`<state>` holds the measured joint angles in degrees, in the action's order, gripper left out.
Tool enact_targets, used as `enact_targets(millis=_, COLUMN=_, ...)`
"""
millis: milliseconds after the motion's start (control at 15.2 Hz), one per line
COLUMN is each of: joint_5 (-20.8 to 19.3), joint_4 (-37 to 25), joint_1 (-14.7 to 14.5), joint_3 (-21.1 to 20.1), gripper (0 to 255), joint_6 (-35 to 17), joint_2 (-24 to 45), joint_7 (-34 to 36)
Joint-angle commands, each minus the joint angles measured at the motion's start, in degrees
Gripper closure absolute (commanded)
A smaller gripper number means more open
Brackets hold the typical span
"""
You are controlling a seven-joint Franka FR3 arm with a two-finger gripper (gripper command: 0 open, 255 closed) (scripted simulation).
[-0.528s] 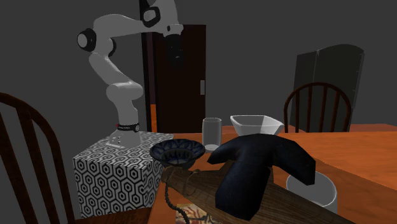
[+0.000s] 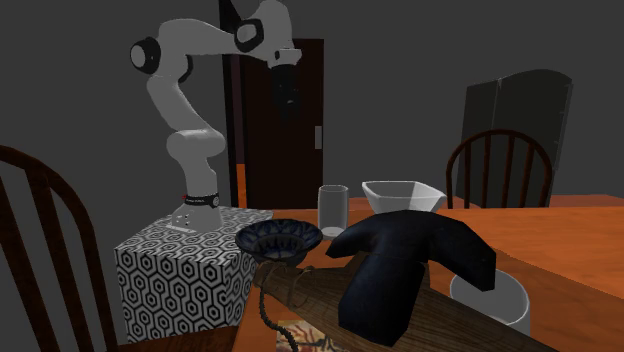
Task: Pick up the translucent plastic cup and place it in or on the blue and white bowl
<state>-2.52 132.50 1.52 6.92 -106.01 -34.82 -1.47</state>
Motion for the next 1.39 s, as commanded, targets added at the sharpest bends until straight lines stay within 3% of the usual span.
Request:
enact_targets(millis=0, joint_5=-0.56, joint_4=-0.08, joint_1=0.44, joint_3=1.19, gripper=0, joint_6=-2.92, joint_2=3.44, joint_7=-0.97)
enact_targets(millis=726, joint_5=-0.39, joint_4=-8.05, joint_1=2.20, joint_3=6.92, gripper=0, joint_6=-14.13, joint_2=25.15, joint_7=-6.35)
enact_targets(millis=1320, joint_5=3.08, joint_4=-19.10, joint_1=4.51, joint_3=9.61, gripper=0, joint_6=-18.56, joint_2=42.79, joint_7=-11.10)
